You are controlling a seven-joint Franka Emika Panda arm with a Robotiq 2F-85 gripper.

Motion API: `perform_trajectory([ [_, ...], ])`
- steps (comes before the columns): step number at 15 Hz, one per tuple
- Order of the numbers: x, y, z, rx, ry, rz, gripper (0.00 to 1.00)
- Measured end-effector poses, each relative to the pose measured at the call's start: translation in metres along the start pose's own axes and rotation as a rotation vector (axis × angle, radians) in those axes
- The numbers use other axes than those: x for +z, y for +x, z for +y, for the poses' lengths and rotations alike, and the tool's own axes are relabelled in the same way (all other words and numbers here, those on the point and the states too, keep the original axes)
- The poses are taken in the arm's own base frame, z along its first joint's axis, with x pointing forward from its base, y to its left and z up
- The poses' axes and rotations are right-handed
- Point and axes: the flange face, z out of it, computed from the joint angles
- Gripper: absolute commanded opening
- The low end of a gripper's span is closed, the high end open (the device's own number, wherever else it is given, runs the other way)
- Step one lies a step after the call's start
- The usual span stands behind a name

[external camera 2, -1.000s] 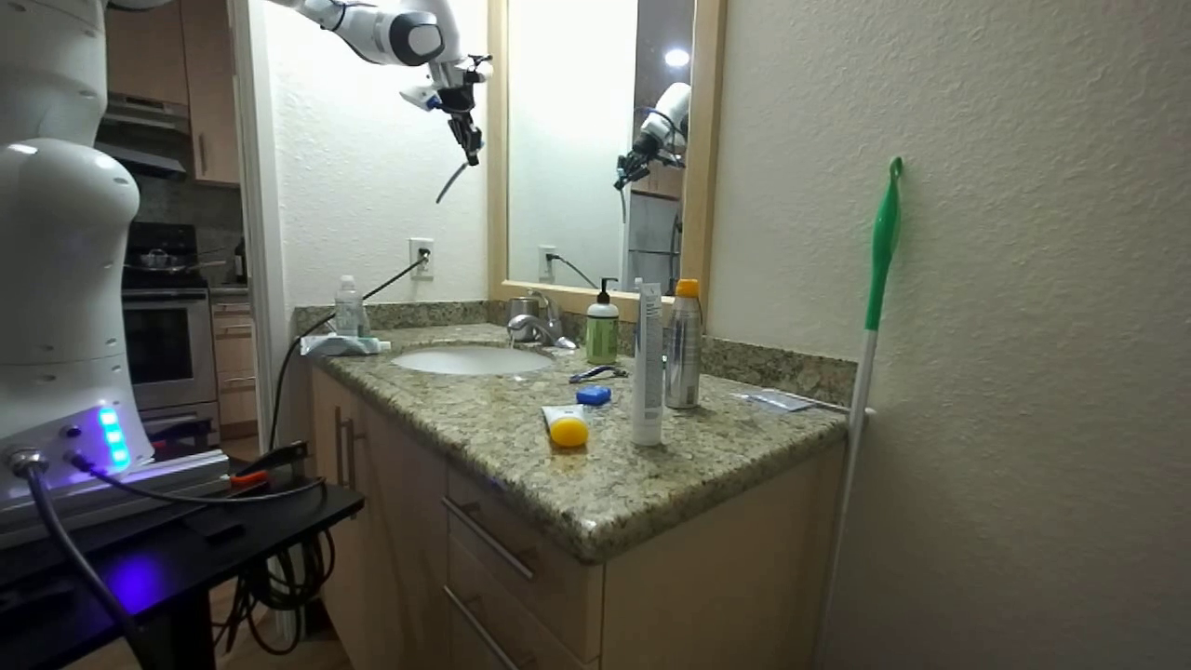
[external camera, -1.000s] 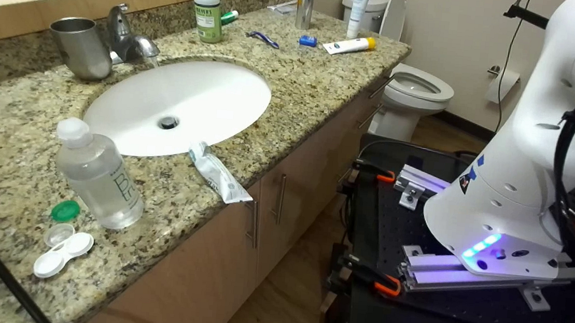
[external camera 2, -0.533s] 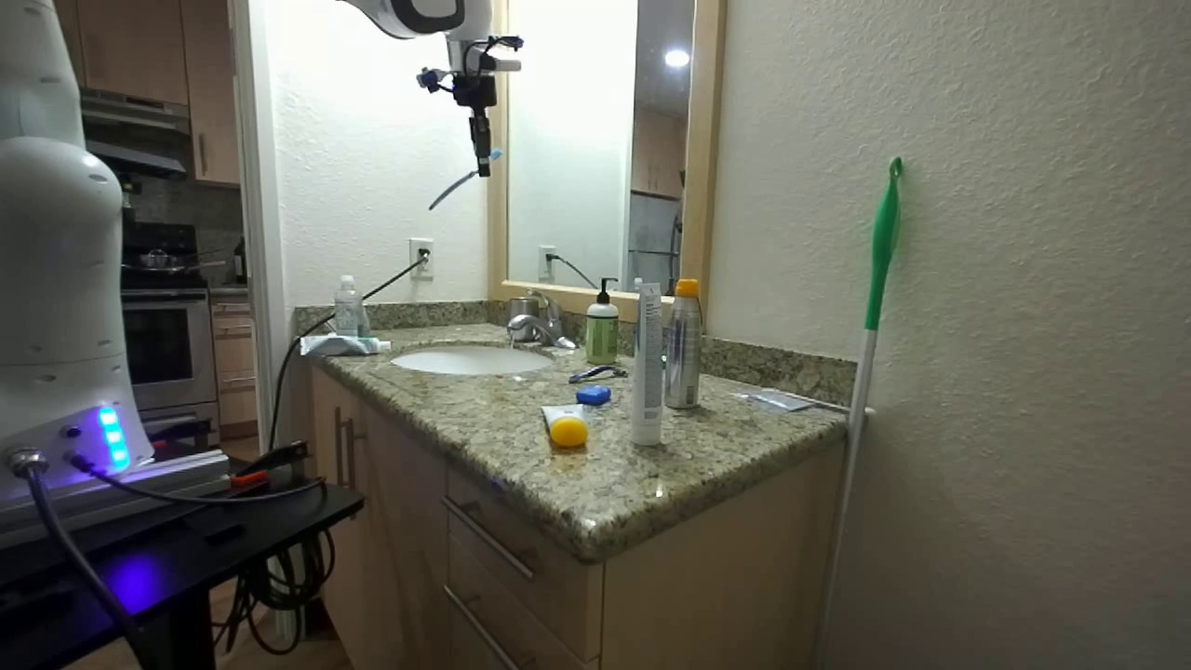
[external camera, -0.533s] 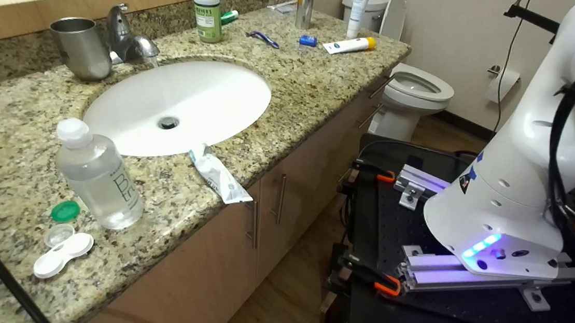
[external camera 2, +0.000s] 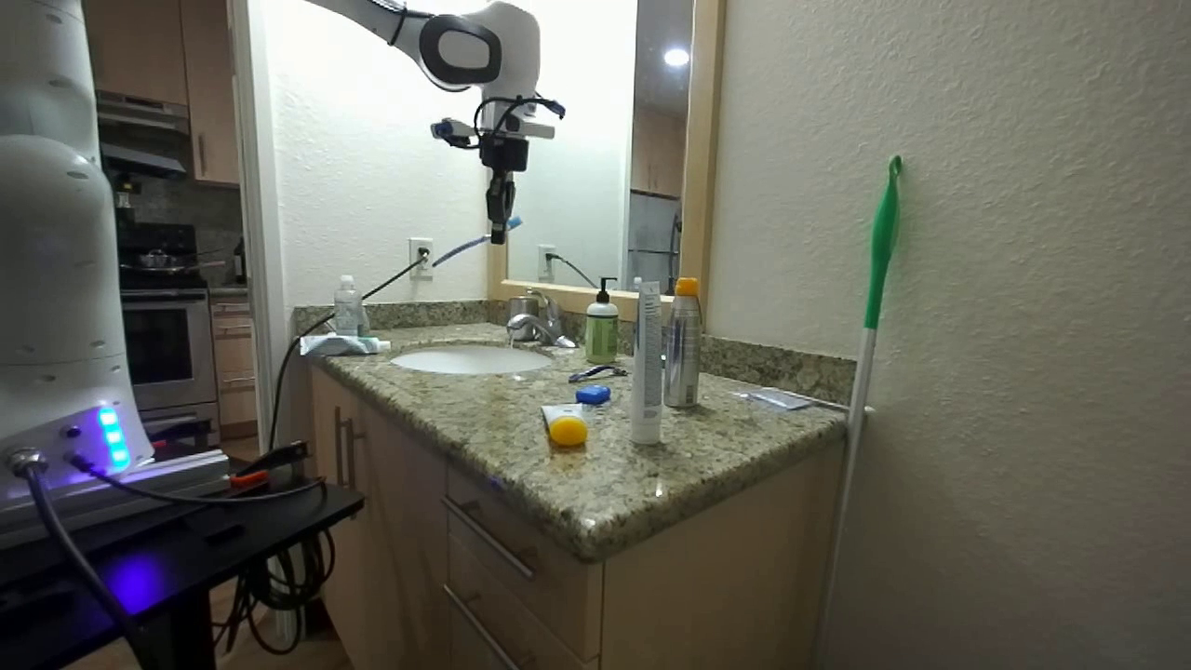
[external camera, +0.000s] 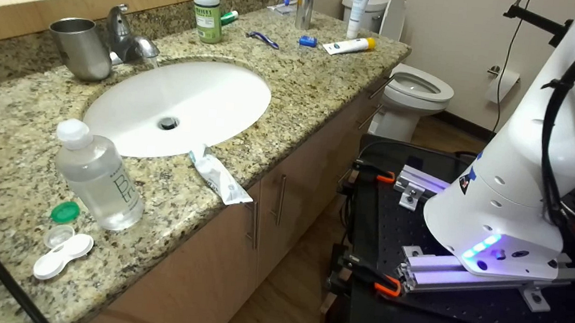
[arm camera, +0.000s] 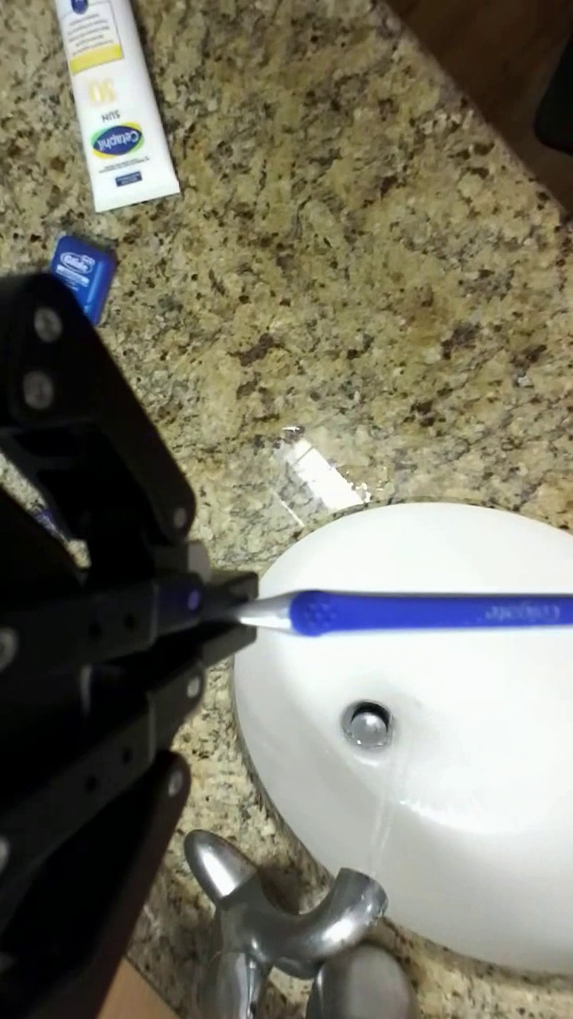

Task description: Put the blue toothbrush in the silver cup, remove the toothbrush from the cup and put it on the right side of the counter

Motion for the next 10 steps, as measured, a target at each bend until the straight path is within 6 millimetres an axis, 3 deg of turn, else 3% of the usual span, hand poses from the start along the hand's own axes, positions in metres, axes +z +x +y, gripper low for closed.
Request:
perform_trajectory([
  [1,0.003,0.000,-0.002,-0.002,-0.004,-0.004,0.02],
  [5,0.011,0.010,-0.006,0.051,-0.038,0.039,0.02],
  [10,0.073,0.052,-0.001,0.170,-0.163,0.095,0.02],
])
